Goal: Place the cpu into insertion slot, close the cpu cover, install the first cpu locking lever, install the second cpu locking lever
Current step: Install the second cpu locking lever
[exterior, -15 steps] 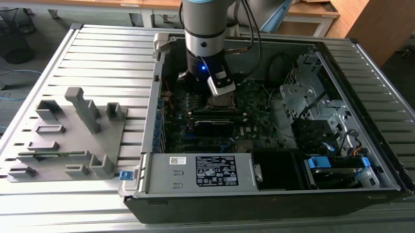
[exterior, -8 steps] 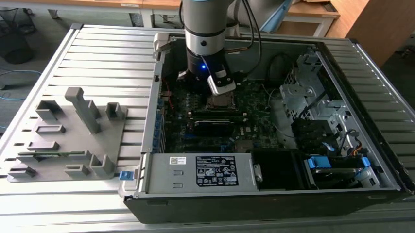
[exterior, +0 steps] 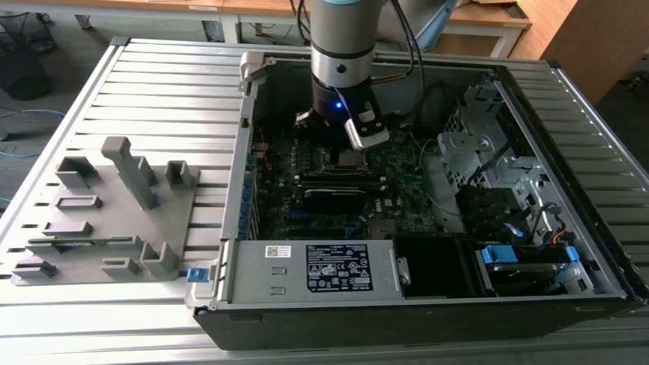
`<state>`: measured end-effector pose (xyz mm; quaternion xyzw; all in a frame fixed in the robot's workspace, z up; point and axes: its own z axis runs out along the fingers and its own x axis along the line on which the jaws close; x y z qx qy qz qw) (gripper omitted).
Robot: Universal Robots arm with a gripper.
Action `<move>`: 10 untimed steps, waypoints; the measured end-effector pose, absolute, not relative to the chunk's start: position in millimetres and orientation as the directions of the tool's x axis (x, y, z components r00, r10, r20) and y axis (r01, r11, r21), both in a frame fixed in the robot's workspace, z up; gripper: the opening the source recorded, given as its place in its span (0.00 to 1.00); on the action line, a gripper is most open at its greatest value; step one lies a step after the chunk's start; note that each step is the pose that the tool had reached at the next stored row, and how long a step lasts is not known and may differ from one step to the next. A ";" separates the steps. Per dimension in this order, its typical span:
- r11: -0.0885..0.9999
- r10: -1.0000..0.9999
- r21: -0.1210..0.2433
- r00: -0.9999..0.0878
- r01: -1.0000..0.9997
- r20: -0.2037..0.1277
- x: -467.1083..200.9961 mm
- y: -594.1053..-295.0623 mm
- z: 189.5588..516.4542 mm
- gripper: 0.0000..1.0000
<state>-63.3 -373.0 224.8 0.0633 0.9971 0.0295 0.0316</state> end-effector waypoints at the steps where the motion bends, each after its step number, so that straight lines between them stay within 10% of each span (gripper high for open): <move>1: 0.990 0.128 0.063 -0.990 0.125 -0.059 -59.9 -372.9 224.8 0.11; 10: 0.990 0.128 0.063 -0.990 0.125 -0.059 -45.9 -367.2 224.4 0.11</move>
